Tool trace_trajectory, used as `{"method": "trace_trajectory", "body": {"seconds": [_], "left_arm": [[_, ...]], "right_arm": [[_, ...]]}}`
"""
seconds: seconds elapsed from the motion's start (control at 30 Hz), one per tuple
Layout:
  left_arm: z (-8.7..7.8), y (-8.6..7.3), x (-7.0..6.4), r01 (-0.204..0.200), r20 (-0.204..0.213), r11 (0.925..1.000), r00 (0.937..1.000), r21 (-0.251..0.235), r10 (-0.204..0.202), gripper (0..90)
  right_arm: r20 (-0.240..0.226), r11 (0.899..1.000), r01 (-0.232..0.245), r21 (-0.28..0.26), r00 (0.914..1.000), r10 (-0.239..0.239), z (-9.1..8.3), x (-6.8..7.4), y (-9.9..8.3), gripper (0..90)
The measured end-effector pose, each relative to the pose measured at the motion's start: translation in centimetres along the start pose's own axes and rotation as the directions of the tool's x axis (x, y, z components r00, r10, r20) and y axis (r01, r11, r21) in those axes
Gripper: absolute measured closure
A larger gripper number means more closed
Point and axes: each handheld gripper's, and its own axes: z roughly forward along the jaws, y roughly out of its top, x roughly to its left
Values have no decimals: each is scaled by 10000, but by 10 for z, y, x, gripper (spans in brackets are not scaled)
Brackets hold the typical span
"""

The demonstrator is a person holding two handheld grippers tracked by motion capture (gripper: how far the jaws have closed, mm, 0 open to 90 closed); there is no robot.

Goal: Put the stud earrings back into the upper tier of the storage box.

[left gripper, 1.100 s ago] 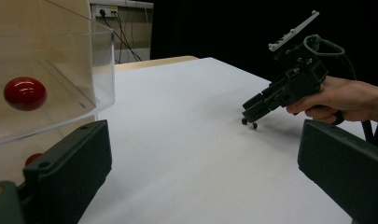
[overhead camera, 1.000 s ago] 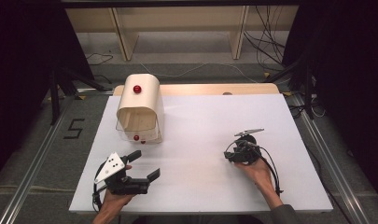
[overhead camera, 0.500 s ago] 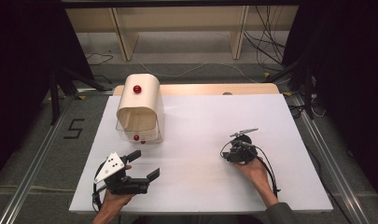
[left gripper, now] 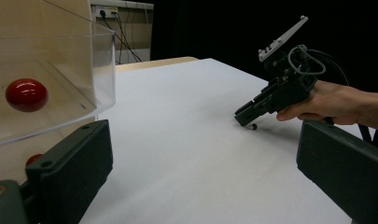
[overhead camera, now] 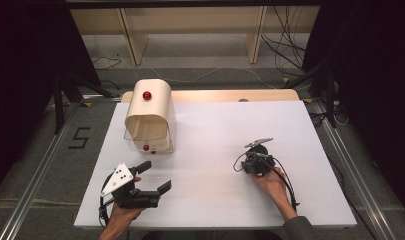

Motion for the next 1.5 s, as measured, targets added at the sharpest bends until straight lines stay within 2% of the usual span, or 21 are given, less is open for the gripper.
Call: {"method": "trace_trajectory", "body": {"seconds": [0.07,0.3,0.5,0.57,0.73,0.9,0.97,1.13,1.3,1.33,1.5], "left_arm": [[0,0,0,-7,-1,10000,10000,11,7,33],[0,0,0,4,-2,10000,10000,-28,-4,33],[0,0,0,-7,-10,10000,10000,-2,7,33],[0,0,0,29,5,10000,10000,-13,-29,33],[0,0,0,36,-5,10000,10000,3,-36,33],[0,0,0,22,-31,10000,10000,12,-22,33],[0,0,0,26,-36,10000,10000,-1,-26,33],[-1,0,1,38,-44,10000,10000,-11,-38,32],[-1,0,1,69,-16,10000,10000,-29,-69,32],[-1,0,1,81,-16,10000,10000,-32,-81,32],[-1,0,1,96,-23,9999,10000,-37,-96,32]], "right_arm": [[5,10000,45,-9,10000,-45,0,-1,0,793],[-20,9999,139,-10,9999,-140,-1,-2,0,802],[-266,9976,113,-681,9996,-132,-18,-2,5,803],[-440,9930,333,-1137,9983,-385,-28,2,11,803],[-616,9855,623,-1577,9954,-728,-41,13,20,803],[-1092,9677,952,-2336,9863,-1234,-59,32,35,802],[-1231,9658,972,-2403,9839,-1297,-61,35,38,802],[-1876,9520,967,-2903,9698,-1557,-69,50,53,802],[-2157,9401,1206,-3189,9566,-1959,-75,67,71,801],[-2157,9401,1206,-3189,9566,-1959,-75,67,71,801],[-2369,9266,1412,-3487,9432,-2329,-82,80,86,801]]}}
